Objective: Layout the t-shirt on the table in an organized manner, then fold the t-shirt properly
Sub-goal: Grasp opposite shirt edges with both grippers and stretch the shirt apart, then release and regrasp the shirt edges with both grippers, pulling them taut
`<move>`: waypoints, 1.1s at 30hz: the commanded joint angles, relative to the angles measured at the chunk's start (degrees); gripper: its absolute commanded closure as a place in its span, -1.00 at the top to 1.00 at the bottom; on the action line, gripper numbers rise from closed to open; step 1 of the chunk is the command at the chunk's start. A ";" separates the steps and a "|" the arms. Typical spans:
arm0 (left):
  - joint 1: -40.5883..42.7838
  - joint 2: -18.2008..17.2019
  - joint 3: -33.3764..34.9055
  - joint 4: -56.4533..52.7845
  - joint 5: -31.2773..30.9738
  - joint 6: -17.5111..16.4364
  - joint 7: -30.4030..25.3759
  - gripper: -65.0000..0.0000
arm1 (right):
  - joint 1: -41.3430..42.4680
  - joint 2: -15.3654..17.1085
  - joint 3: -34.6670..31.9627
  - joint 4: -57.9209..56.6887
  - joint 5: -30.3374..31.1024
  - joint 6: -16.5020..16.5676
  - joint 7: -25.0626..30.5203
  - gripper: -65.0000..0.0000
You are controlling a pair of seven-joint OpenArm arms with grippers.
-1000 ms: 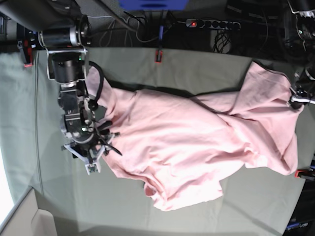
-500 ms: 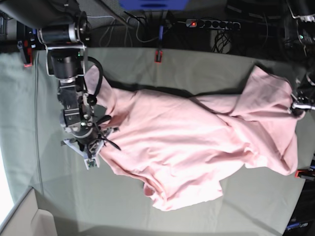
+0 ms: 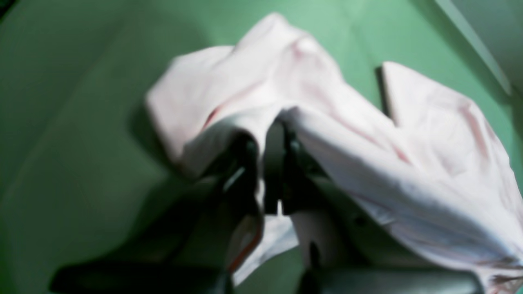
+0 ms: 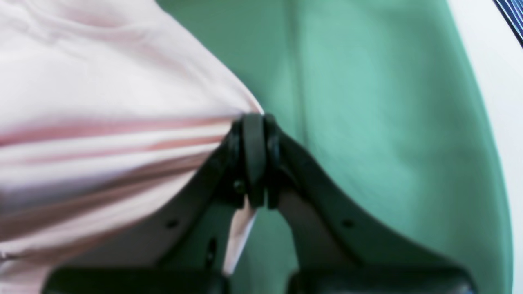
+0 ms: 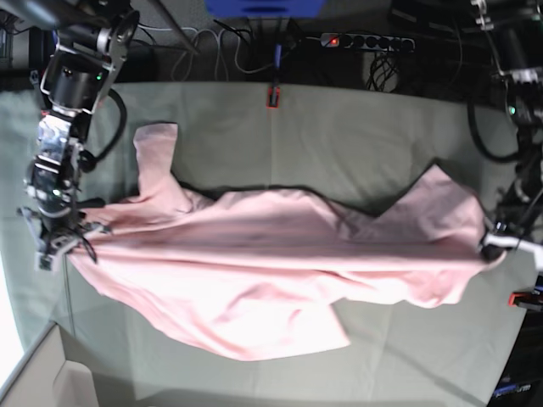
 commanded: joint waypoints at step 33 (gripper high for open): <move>-7.36 -3.06 14.74 -8.94 -0.39 -0.21 -2.26 0.89 | -15.44 -4.83 4.78 24.10 -0.21 -0.83 -0.50 -0.01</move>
